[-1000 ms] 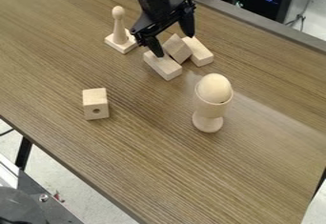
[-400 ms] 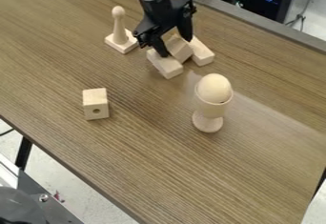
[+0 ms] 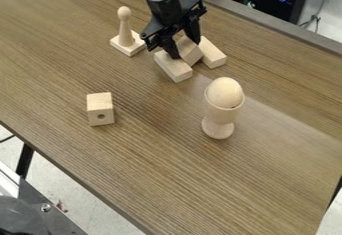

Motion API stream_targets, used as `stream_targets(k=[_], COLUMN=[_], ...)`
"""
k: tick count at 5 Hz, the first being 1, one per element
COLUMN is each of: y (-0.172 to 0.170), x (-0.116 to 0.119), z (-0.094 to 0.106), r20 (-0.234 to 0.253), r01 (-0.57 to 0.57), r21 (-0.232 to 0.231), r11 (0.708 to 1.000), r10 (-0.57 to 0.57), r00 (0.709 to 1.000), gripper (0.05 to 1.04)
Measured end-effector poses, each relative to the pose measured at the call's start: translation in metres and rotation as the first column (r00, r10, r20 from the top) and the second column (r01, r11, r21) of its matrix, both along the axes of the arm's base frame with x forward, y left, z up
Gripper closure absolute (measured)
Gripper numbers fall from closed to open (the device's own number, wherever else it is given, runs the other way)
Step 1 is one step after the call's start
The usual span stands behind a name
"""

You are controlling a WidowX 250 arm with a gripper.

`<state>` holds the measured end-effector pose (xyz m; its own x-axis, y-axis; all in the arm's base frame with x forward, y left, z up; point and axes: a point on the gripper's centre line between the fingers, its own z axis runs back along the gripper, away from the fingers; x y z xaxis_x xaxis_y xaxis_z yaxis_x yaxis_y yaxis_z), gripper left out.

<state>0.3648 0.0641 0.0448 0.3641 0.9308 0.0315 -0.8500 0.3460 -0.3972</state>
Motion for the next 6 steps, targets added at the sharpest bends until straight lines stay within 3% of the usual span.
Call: stream_targets(k=[3,4,5,6], y=[-0.006,-0.001,0.015,0.024], x=[-0.001,-0.005,-0.01,-0.013], z=[0.057,0.06,0.066,0.08], r20=[0.087,0.055,-0.011,-0.089], r01=[0.046,0.058,0.069,0.062], r21=[-0.045,-0.022,0.082,0.138], r11=[0.998,0.998,0.994,0.988], r10=[-0.042,-0.057,-0.068,-0.05], r00=[0.995,0.997,0.998,0.995], gripper=[0.535,0.535,0.535,0.535])
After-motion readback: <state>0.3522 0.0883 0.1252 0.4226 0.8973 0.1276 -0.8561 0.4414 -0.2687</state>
